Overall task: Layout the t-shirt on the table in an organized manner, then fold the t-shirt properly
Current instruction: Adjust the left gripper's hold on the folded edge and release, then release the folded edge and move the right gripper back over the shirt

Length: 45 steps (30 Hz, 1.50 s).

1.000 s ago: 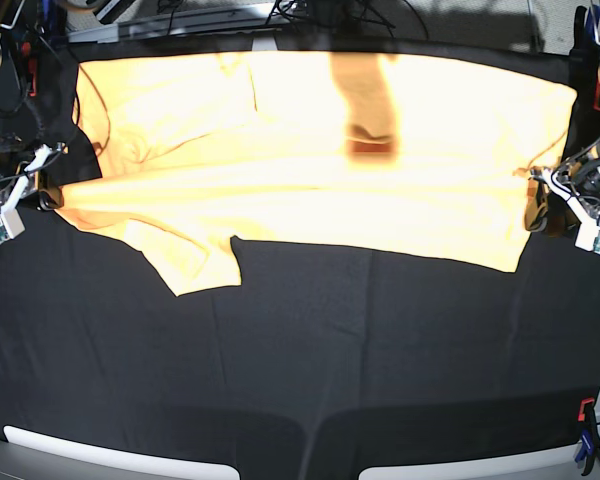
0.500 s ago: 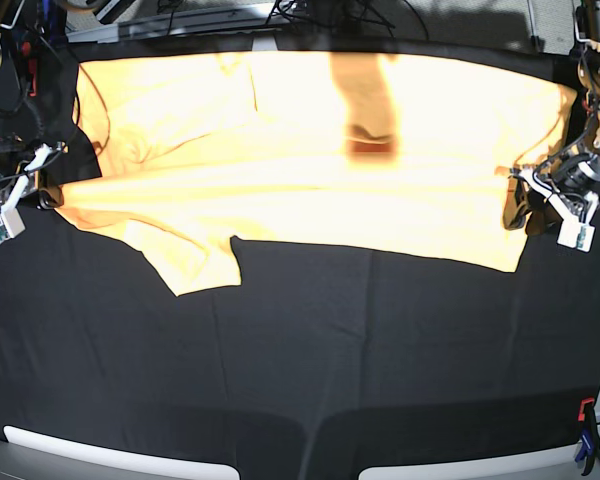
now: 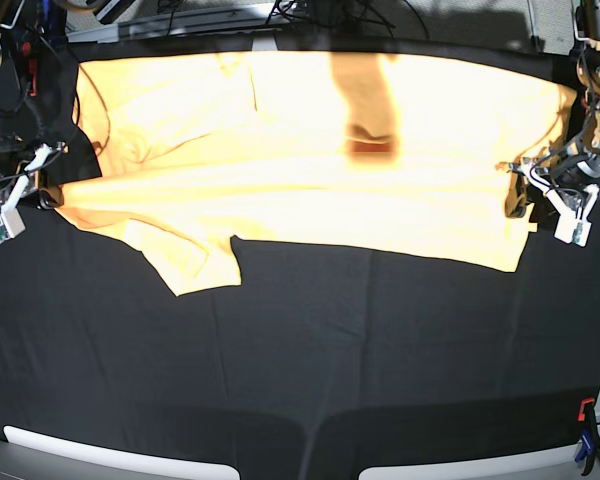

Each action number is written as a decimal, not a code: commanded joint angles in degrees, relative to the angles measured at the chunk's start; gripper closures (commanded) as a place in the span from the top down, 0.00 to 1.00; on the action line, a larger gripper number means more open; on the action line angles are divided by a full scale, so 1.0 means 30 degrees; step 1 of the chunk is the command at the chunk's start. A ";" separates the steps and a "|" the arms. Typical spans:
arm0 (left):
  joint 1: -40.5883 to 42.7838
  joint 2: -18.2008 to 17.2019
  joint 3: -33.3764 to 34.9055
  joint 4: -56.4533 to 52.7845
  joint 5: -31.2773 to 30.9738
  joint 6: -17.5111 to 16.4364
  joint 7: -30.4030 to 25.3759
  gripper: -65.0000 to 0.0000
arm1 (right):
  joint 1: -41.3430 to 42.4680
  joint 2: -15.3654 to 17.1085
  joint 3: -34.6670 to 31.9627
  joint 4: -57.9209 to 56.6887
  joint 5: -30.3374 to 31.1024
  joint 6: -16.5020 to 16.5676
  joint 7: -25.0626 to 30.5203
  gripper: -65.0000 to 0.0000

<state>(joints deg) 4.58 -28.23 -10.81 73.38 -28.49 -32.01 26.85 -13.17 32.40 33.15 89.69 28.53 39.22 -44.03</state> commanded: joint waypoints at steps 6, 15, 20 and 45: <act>-0.0255 -0.0328 -0.0087 0.0277 -0.0233 -0.1064 -0.0444 0.19 | 0.0219 0.0525 0.0197 0.0313 0.0219 -0.0073 0.0299 0.00; -0.0306 -0.1523 -0.0219 0.0299 -0.2127 -0.0991 -0.1902 0.00 | 0.0262 0.0954 0.0204 0.0321 0.1093 -0.0073 0.0211 0.00; -0.0306 -0.2550 -0.1188 0.0481 -0.5421 -0.1064 0.0583 0.00 | 0.0262 0.2069 0.0648 0.0321 0.3577 -0.0058 -0.1370 0.00; -0.0255 -0.2557 -0.6776 0.0481 -1.0338 -0.1428 0.3606 0.00 | 0.0262 0.0896 0.2696 0.2310 0.6084 0.0259 -0.2994 0.00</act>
<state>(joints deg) 4.58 -34.46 -30.46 73.91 -58.08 -36.03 39.13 -13.04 33.47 40.91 95.68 45.45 39.66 -54.28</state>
